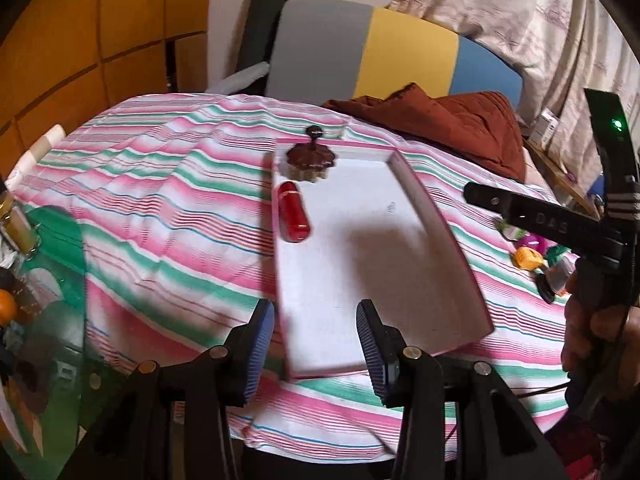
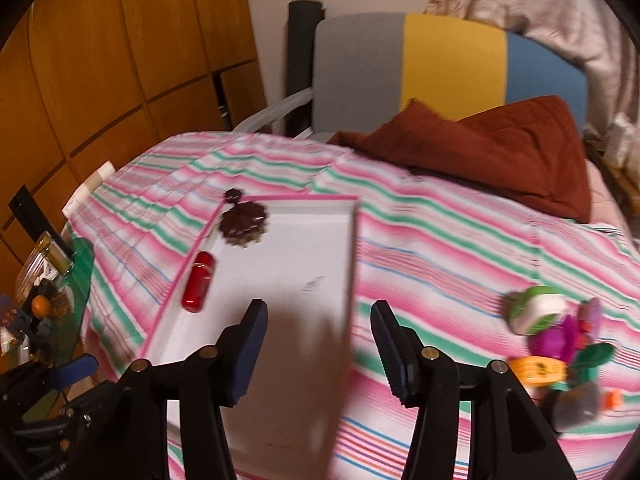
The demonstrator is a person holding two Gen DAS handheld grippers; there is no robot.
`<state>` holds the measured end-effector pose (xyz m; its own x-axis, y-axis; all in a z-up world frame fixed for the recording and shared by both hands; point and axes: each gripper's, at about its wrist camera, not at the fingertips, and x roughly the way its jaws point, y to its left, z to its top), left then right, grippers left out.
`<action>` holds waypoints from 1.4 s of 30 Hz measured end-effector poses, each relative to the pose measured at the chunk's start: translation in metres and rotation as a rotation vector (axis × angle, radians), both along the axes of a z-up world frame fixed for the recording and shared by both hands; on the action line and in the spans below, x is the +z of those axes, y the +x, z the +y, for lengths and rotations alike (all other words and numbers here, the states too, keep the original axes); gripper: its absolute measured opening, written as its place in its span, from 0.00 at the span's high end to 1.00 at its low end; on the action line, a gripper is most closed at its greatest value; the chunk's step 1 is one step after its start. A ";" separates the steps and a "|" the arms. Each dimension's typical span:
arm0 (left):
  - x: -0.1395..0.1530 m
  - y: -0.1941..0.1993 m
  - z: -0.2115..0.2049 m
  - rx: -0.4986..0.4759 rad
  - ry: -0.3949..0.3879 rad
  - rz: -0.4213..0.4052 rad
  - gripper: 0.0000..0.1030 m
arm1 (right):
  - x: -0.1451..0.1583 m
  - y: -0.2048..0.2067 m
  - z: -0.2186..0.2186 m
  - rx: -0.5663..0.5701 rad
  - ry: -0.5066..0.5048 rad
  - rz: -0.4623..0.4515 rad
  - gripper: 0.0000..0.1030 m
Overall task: Organize rigid objects
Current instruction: 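Reach the left tool to the toys and grasp the clear cup with black base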
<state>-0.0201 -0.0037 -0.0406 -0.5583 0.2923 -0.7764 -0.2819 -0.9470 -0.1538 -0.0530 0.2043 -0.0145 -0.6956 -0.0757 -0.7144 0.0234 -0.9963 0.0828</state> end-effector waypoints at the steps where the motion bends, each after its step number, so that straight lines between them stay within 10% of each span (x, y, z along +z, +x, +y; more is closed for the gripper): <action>1: 0.001 0.000 0.004 -0.012 0.007 -0.005 0.58 | 0.003 0.005 0.009 -0.019 0.007 0.014 0.47; 15: 0.025 0.013 0.106 -0.359 0.050 0.031 0.58 | 0.044 0.090 0.207 -0.498 0.051 0.135 0.32; 25: 0.008 0.038 0.218 -0.654 0.063 0.001 0.58 | 0.001 0.143 0.320 -0.804 -0.145 0.090 0.31; 42: -0.036 0.036 0.353 -0.807 -0.021 -0.017 0.58 | -0.014 0.150 0.332 -0.834 -0.329 0.085 0.31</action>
<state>0.0161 0.3496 -0.0762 -0.1697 0.5853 -0.7929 -0.8778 -0.4555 -0.1483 0.0970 0.5367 -0.0281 -0.6655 0.2859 -0.6894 -0.6778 -0.6182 0.3980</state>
